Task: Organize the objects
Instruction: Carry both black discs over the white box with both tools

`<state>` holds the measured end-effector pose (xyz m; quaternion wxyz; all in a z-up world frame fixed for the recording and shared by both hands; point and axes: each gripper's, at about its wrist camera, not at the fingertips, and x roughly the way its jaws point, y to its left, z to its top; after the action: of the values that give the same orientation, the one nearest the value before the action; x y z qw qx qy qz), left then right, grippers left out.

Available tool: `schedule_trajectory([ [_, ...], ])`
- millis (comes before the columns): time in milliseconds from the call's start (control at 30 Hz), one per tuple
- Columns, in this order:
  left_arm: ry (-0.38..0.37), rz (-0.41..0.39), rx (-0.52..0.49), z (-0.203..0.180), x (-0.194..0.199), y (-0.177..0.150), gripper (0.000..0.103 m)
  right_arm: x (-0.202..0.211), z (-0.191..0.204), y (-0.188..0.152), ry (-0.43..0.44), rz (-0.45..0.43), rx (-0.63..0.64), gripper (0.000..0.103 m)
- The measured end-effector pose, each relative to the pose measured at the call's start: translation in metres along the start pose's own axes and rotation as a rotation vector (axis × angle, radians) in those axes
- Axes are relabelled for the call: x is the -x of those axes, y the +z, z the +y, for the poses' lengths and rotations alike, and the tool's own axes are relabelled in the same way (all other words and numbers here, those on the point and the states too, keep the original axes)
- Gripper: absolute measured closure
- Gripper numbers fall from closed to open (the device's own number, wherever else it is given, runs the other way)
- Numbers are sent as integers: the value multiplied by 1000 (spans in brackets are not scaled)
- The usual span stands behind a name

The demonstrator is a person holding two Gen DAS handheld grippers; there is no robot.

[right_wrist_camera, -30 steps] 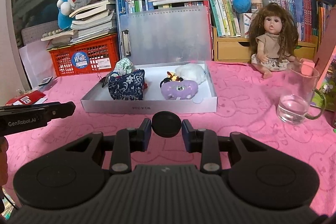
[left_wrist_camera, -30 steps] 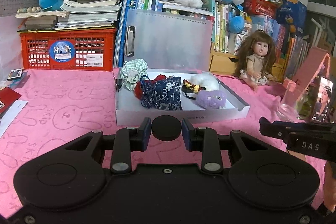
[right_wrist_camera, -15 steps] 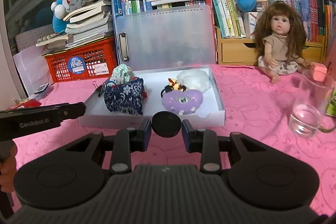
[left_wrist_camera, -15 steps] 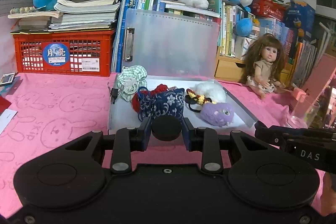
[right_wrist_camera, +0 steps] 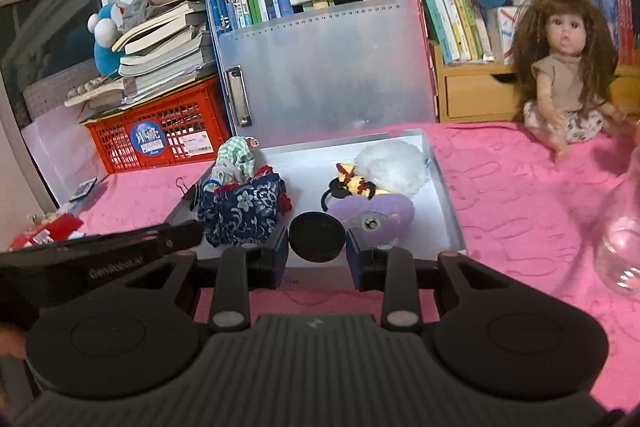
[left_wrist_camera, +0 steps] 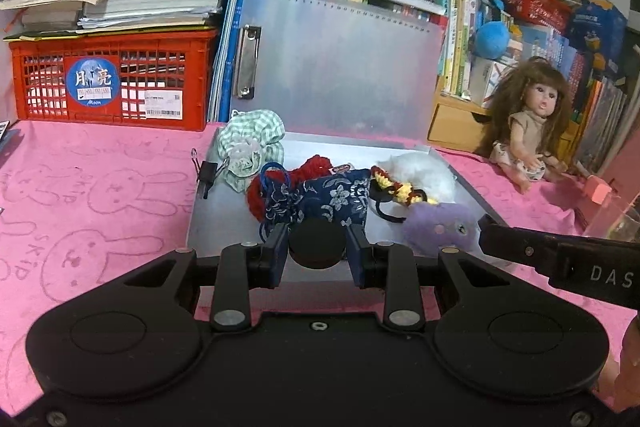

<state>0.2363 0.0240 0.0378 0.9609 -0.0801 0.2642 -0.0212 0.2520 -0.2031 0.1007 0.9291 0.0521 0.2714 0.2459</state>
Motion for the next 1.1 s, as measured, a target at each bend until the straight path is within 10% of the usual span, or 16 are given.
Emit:
schedule_trajectory([
  [1100,66,70,-8,4,-83,6,73,-84,-8,18,-69,103,39,66],
])
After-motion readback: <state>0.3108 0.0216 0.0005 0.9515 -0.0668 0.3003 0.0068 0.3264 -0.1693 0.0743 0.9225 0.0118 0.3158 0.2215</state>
